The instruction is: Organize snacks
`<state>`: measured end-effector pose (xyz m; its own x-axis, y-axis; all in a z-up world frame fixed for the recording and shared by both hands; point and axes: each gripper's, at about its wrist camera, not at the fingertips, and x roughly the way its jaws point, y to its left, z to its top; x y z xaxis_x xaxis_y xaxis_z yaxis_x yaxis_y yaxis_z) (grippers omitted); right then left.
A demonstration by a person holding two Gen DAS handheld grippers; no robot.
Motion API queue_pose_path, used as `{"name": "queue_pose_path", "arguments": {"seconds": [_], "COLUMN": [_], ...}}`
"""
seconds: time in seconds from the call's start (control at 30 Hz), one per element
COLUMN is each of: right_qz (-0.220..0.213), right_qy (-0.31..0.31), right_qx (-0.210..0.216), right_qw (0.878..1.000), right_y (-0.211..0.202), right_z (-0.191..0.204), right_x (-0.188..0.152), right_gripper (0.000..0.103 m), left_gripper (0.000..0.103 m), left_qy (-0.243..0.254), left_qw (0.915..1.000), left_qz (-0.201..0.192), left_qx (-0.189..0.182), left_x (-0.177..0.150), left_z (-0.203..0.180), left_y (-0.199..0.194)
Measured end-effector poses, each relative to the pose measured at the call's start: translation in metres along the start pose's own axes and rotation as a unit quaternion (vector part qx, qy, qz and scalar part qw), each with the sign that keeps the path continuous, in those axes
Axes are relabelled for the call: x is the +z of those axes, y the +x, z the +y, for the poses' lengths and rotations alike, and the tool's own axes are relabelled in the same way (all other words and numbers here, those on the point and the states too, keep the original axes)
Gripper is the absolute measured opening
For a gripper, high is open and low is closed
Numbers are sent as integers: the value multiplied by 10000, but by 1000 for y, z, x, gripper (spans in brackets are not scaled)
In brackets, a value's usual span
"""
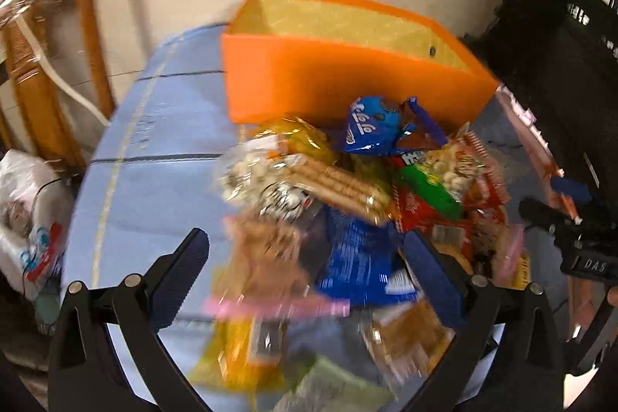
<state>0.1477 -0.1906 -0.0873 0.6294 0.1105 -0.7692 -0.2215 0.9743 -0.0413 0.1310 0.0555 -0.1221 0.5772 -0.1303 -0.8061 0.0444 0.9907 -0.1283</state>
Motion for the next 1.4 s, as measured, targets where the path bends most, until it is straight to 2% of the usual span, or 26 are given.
{"name": "queue_pose_path", "arguments": {"seconds": [0.03, 0.1, 0.17, 0.23, 0.27, 0.3, 0.33, 0.37, 0.4, 0.47, 0.5, 0.53, 0.6, 0.73, 0.87, 1.1, 1.2, 1.3, 1.4], "right_qz": [26, 129, 121, 201, 234, 302, 368, 381, 394, 446, 458, 476, 517, 306, 56, -415, -624, -788, -905], "right_qy": [47, 279, 616, 894, 994, 1115, 1263, 1365, 1476, 1288, 1168, 1174, 1352, 1420, 1548, 1583, 1687, 1677, 1547], "right_qx": [-67, 73, 295, 314, 421, 548, 626, 832, 930, 606, 472, 412, 345, 298, 324, 18, 93, 156, 147], "right_qw": [10000, 9995, 9976, 9953, 9939, 9918, 9893, 9864, 9839, 9888, 9910, 9911, 9889, 9889, 9874, 9865, 9836, 9826, 9837], "right_y": [10, 24, 36, 50, 55, 62, 68, 71, 73, 71, 69, 67, 61, 33, -2, -48, -66, -79, -86], "right_z": [-6, -19, -32, -42, -45, -47, -49, -49, -48, -35, -28, -25, -26, -29, -34, -45, -52, -58, -58], "right_x": [4, 10, 14, 15, 14, 13, 9, 8, 7, 10, 12, 13, 13, 11, 7, 14, 17, 22, 25], "right_gripper": [100, 100, 100, 100, 100, 91, 59, 43, 42, 41, 40, 39, 39, 39, 39, 39, 39, 39, 39], "left_gripper": [99, 99, 99, 99, 99, 99, 99, 97, 75, 62, 47, 37, 31, 30, 29, 29, 29, 29, 29], "left_qy": [25, -43, -146, -198, -183, -155, -1, 197, 310, 626, 607, 345, -19, 116, 163, 112, 103, 352, 415], "left_qw": [9998, 9990, 9983, 9973, 9973, 9973, 9979, 9987, 9987, 9968, 9969, 9972, 9973, 9980, 9976, 9958, 9943, 9937, 9917], "left_qz": [181, 389, 442, 349, 339, 420, 491, 403, 388, 472, 498, 635, 616, 390, -101, -310, -395, -656, -796], "left_qx": [33, -202, -338, -621, -628, -581, -417, -245, -129, 125, 19, -207, -404, -490, -665, -856, -983, -844, -919], "left_x": [5, 12, 18, 24, 25, 25, 24, 23, 21, 17, 16, 16, 14, 9, 17, 31, 35, 40, 40], "left_z": [-1, -2, -5, -9, -10, -13, -18, -25, -28, -40, -41, -37, -32, -32, -38, -33, -35, -45, -47], "left_y": [16, 39, 55, 66, 72, 81, 89, 88, 90, 91, 90, 91, 87, 61, 17, -28, -46, -61, -72]}}
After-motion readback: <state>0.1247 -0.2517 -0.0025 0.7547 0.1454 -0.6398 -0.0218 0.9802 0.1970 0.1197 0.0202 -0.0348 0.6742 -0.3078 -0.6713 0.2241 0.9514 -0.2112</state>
